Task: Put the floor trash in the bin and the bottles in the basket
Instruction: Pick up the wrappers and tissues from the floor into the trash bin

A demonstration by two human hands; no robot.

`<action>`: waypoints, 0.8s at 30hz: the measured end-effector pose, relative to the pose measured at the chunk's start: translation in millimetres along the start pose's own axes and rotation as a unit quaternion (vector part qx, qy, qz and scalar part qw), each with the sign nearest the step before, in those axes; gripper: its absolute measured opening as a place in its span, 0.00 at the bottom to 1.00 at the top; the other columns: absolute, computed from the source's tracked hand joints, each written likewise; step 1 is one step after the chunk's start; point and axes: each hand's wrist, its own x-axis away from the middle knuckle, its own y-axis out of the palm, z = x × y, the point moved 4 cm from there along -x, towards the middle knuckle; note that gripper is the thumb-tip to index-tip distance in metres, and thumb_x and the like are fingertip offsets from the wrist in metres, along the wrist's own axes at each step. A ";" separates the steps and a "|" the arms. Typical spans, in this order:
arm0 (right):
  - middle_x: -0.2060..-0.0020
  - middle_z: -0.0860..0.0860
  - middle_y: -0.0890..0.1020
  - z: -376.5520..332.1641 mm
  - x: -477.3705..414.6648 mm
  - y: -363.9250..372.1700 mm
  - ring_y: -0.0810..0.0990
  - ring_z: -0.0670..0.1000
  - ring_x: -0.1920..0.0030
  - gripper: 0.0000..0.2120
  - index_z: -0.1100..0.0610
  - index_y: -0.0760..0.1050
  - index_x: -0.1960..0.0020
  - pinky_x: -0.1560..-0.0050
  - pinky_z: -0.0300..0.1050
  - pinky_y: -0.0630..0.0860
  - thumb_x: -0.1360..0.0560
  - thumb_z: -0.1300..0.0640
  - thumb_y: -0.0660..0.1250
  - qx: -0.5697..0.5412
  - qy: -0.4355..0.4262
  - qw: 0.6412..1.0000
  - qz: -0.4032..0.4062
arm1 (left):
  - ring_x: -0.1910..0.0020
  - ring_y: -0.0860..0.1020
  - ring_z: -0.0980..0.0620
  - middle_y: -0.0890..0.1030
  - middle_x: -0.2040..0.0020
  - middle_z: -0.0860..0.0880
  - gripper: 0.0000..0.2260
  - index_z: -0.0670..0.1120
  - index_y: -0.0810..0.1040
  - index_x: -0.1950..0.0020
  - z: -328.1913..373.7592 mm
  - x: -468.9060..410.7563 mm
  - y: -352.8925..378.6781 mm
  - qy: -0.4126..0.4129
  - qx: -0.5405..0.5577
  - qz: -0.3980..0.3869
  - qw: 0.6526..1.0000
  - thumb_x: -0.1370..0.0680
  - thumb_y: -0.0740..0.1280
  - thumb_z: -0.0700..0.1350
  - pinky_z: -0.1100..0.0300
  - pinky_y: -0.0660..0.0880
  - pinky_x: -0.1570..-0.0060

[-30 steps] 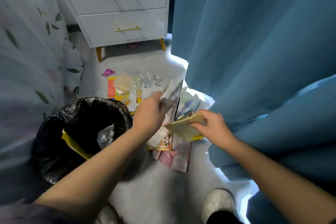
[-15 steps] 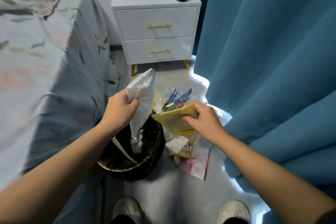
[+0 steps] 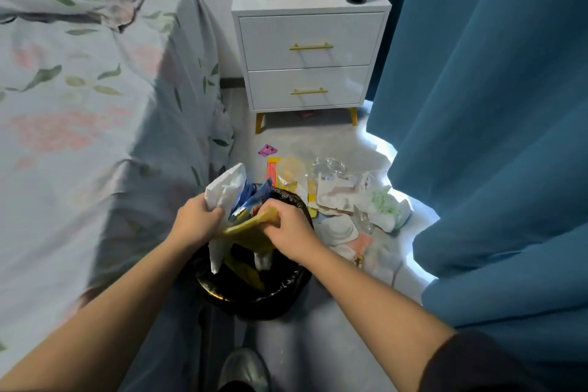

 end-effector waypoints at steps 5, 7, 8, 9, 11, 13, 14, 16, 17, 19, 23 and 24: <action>0.53 0.44 0.73 39.6 -23.0 31.2 0.74 0.51 0.47 0.21 0.39 0.71 0.63 0.42 0.50 0.72 0.28 0.67 0.65 0.053 0.032 0.996 -0.069 | 0.48 0.78 0.40 0.81 0.52 0.42 0.10 0.42 0.79 0.49 -43.4 -19.8 27.7 -0.058 0.046 -0.059 0.995 0.28 0.63 0.40 0.50 0.75 0.49; 0.54 0.42 0.72 55.1 -31.7 40.8 0.72 0.53 0.44 0.23 0.39 0.71 0.66 0.37 0.59 0.68 0.31 0.70 0.62 0.094 0.041 0.990 -0.100 | 0.47 0.78 0.39 0.80 0.55 0.43 0.04 0.43 0.78 0.55 -55.2 -27.1 41.4 -0.077 0.042 -0.072 0.994 0.26 0.63 0.38 0.53 0.73 0.52; 0.53 0.43 0.72 61.6 -35.2 44.3 0.70 0.53 0.43 0.23 0.41 0.71 0.68 0.35 0.59 0.65 0.32 0.71 0.61 0.114 0.050 0.985 -0.120 | 0.48 0.78 0.39 0.80 0.56 0.43 0.04 0.44 0.77 0.57 -58.8 -30.4 48.0 -0.080 0.040 -0.075 0.993 0.25 0.63 0.38 0.54 0.72 0.54; 0.51 0.45 0.72 66.6 -38.2 47.3 0.68 0.54 0.42 0.23 0.43 0.71 0.68 0.35 0.57 0.64 0.32 0.72 0.60 0.136 0.058 0.979 -0.138 | 0.48 0.78 0.40 0.79 0.56 0.43 0.03 0.44 0.76 0.57 -61.3 -33.6 54.7 -0.082 0.034 -0.079 0.993 0.25 0.63 0.38 0.55 0.71 0.55; 0.48 0.49 0.72 76.8 -45.4 52.1 0.66 0.55 0.40 0.22 0.45 0.70 0.69 0.35 0.52 0.65 0.30 0.72 0.60 0.165 0.070 0.971 -0.160 | 0.48 0.78 0.41 0.79 0.54 0.43 0.03 0.43 0.75 0.56 -63.5 -38.1 68.2 -0.086 0.023 -0.094 0.992 0.25 0.63 0.40 0.56 0.70 0.54; 0.44 0.51 0.70 87.7 -52.8 57.5 0.66 0.55 0.39 0.18 0.48 0.73 0.64 0.35 0.47 0.66 0.29 0.71 0.62 0.170 0.086 0.968 -0.166 | 0.47 0.78 0.40 0.81 0.51 0.41 0.09 0.41 0.77 0.53 -65.7 -41.8 82.9 -0.104 0.032 -0.123 0.986 0.28 0.62 0.45 0.54 0.72 0.53; 0.42 0.52 0.69 91.5 -55.6 60.3 0.66 0.55 0.39 0.14 0.51 0.75 0.59 0.35 0.45 0.66 0.28 0.70 0.63 0.166 0.097 0.969 -0.157 | 0.46 0.78 0.41 0.81 0.49 0.40 0.13 0.41 0.78 0.51 -68.0 -43.5 90.4 -0.117 0.031 -0.139 0.983 0.29 0.62 0.46 0.54 0.73 0.52; 0.38 0.53 0.66 99.3 -60.0 63.4 0.68 0.55 0.38 0.15 0.55 0.73 0.43 0.37 0.46 0.69 0.27 0.68 0.64 0.158 0.138 0.971 -0.116 | 0.43 0.77 0.42 0.79 0.43 0.40 0.15 0.40 0.78 0.43 -74.3 -46.5 106.8 -0.131 0.000 -0.180 0.975 0.25 0.62 0.46 0.55 0.73 0.49; 0.36 0.54 0.65 103.7 -60.2 64.2 0.69 0.56 0.38 0.20 0.54 0.69 0.37 0.38 0.47 0.71 0.26 0.67 0.63 0.147 0.176 0.968 -0.101 | 0.42 0.76 0.42 0.78 0.41 0.40 0.15 0.40 0.76 0.40 -78.4 -46.7 114.8 -0.135 -0.025 -0.205 0.969 0.22 0.62 0.46 0.55 0.73 0.46; 0.33 0.57 0.64 111.0 -57.3 67.9 0.71 0.58 0.37 0.30 0.53 0.58 0.27 0.43 0.47 0.73 0.26 0.66 0.63 0.100 0.248 0.959 -0.096 | 0.39 0.75 0.42 0.76 0.38 0.41 0.17 0.40 0.74 0.35 -84.5 -45.7 126.2 -0.140 -0.055 -0.239 0.959 0.20 0.61 0.48 0.55 0.72 0.42; 0.36 0.58 0.72 115.0 -58.3 78.2 0.73 0.58 0.38 0.29 0.55 0.58 0.26 0.45 0.45 0.73 0.24 0.61 0.63 0.107 0.271 0.953 -0.081 | 0.40 0.75 0.41 0.77 0.39 0.40 0.17 0.43 0.70 0.33 -82.4 -55.3 117.2 -0.112 -0.049 -0.118 0.985 0.22 0.62 0.46 0.57 0.70 0.47; 0.38 0.58 0.73 114.5 -60.5 81.2 0.74 0.58 0.39 0.25 0.57 0.62 0.28 0.44 0.45 0.73 0.24 0.60 0.63 0.138 0.259 0.954 -0.065 | 0.41 0.75 0.41 0.79 0.40 0.41 0.16 0.45 0.71 0.33 -80.4 -56.5 112.9 -0.088 -0.051 -0.082 0.992 0.21 0.61 0.45 0.58 0.69 0.49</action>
